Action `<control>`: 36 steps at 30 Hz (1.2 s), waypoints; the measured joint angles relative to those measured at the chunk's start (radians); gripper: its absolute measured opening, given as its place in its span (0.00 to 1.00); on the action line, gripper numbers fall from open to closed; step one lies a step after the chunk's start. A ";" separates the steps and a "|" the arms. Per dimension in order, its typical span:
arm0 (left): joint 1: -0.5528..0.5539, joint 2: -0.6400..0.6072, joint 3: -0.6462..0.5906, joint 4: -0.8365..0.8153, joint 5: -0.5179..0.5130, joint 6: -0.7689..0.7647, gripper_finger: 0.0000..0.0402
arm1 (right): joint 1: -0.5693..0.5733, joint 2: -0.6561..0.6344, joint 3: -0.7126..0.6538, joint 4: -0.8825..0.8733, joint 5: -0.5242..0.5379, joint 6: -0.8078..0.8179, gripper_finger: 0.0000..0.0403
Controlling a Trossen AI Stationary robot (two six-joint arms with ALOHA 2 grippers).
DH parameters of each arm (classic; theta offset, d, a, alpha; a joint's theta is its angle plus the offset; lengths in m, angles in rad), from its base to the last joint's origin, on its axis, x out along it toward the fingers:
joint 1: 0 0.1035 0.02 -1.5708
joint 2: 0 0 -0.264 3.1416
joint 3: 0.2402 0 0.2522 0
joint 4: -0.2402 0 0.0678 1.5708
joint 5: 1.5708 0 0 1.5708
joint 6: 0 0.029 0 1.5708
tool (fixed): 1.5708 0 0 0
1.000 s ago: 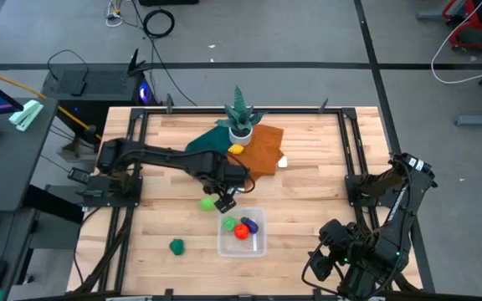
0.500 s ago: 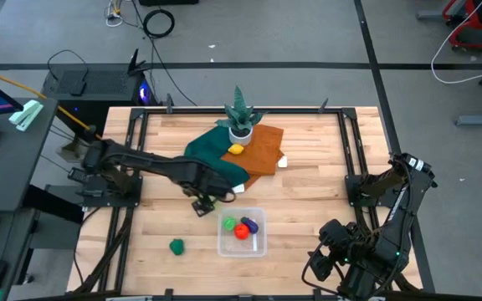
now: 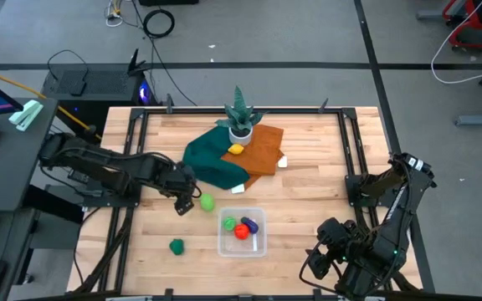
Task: Pick and placing Produce into tupperware
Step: Put the green melon into the transparent bin
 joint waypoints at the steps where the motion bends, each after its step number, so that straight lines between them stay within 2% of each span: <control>1: 0.001 0.002 -0.004 0.026 0.001 0.008 0.75 | -0.002 0.000 0.000 0.000 0.000 0.000 0.77; 11: 0.083 0.087 -0.005 0.138 0.044 -0.287 0.74 | -0.020 0.000 0.000 0.023 0.001 0.001 0.77; 14: 0.093 0.118 -0.005 0.159 0.042 -0.322 0.74 | -0.020 0.000 0.000 0.022 0.001 0.006 0.77; 21: 0.072 0.199 -0.004 0.300 0.093 -0.329 0.74 | -0.023 0.000 0.000 0.023 0.000 0.006 0.77; 36: 0.058 0.312 -0.004 0.325 0.106 -0.312 0.75 | -0.023 0.000 0.000 0.023 0.000 0.005 0.77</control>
